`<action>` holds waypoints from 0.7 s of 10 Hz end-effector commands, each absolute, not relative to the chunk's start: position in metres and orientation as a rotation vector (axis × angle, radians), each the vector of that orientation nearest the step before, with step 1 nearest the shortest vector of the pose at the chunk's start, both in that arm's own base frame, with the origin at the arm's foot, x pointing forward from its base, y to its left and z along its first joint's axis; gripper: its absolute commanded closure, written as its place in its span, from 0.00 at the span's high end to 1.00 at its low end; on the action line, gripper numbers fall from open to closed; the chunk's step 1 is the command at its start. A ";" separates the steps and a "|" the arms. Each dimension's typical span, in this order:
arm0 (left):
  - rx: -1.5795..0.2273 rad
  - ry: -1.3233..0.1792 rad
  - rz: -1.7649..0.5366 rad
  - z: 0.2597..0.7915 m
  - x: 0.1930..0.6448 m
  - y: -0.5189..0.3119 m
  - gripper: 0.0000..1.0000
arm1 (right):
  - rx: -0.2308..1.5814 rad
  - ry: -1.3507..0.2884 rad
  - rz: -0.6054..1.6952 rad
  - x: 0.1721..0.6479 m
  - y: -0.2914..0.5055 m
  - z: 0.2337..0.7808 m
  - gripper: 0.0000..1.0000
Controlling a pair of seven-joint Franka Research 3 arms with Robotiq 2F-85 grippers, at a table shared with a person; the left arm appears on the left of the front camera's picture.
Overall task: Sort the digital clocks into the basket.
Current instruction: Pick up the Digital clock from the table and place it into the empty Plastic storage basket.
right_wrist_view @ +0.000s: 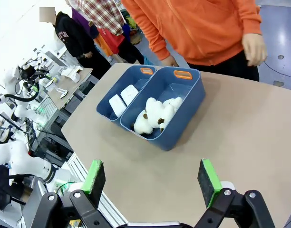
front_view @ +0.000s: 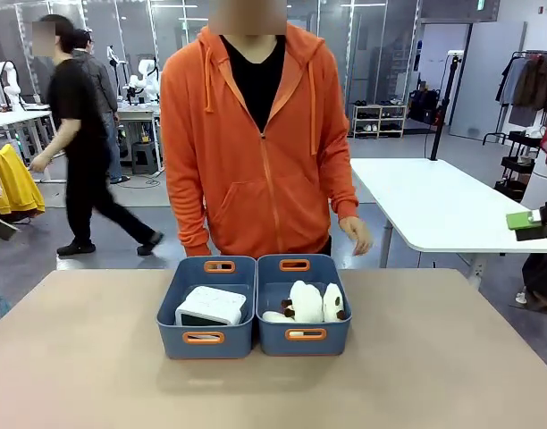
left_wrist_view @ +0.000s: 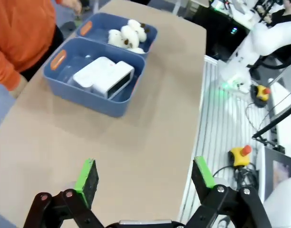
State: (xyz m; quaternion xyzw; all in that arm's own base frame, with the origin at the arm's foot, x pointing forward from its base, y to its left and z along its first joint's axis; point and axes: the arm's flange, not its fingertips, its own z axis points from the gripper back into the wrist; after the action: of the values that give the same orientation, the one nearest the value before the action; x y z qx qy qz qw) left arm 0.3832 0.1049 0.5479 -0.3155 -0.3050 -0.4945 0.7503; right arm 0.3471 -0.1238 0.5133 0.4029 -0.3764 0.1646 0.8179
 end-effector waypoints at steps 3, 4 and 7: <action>-0.538 -0.817 -1.060 0.538 0.366 0.132 1.00 | 0.865 -0.819 0.360 0.349 -0.124 0.513 1.00; -0.554 -0.813 -1.040 0.537 0.365 0.141 1.00 | 0.865 -0.819 0.360 0.349 -0.124 0.513 1.00; -0.567 -0.768 -1.079 0.546 0.372 0.135 1.00 | 0.865 -0.819 0.360 0.349 -0.124 0.513 1.00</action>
State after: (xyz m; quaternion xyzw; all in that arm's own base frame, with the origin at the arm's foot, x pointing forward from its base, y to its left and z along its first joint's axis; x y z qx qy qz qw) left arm 0.3697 0.1381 0.5430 -0.2559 -0.3527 -0.4902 0.7549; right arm 0.3470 -0.1238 0.5133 0.4031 -0.3763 0.1647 0.8178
